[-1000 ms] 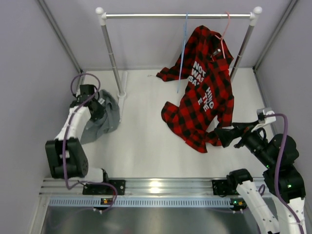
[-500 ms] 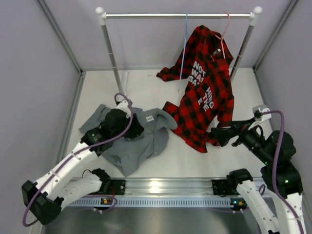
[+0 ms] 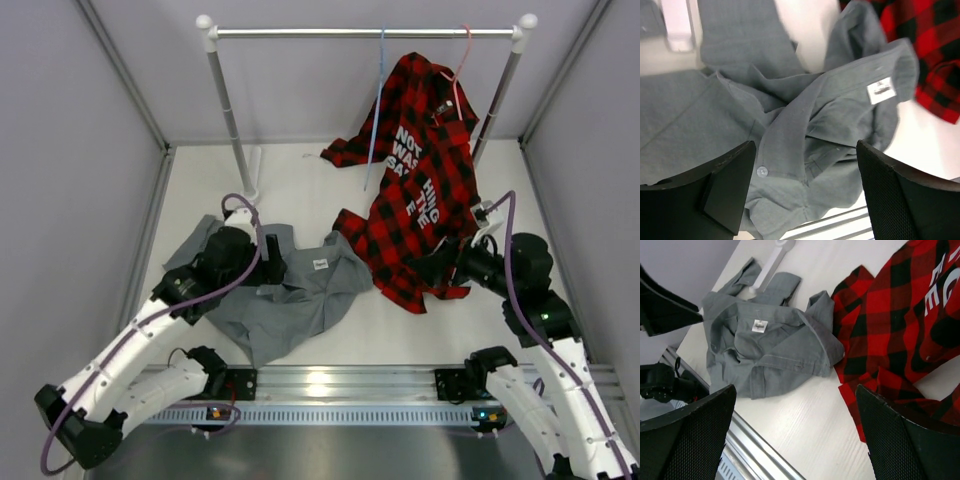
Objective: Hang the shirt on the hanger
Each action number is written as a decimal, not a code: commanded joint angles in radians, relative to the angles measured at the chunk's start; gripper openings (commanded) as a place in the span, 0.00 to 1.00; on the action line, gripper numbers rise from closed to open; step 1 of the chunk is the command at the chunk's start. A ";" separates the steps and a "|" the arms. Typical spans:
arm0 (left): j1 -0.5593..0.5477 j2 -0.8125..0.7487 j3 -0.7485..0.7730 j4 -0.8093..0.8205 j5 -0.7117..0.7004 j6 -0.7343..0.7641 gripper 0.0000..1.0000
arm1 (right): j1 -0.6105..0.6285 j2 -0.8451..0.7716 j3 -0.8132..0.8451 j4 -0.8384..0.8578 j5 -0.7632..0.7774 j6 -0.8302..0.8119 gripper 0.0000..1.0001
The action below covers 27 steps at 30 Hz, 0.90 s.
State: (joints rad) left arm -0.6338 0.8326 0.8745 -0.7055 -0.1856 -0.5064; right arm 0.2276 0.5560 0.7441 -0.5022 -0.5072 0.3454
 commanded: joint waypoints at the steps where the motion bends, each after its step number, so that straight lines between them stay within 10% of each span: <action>1: -0.003 0.138 -0.029 0.013 -0.016 -0.041 0.85 | 0.015 -0.005 0.001 0.108 -0.054 0.006 1.00; 6: -0.003 0.157 -0.131 0.184 0.181 -0.014 0.71 | 0.013 -0.010 0.011 0.099 -0.063 -0.008 0.99; 11: -0.003 0.189 -0.072 0.161 0.136 -0.001 0.05 | 0.015 0.022 0.032 0.109 -0.088 -0.011 0.99; 27: -0.066 0.215 0.225 -0.017 0.264 0.131 0.00 | 0.105 0.433 0.558 -0.047 0.140 0.096 0.96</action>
State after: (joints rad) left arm -0.6968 1.0374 1.0870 -0.6743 0.0914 -0.4114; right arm 0.2703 0.8997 1.1793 -0.5095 -0.4995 0.4160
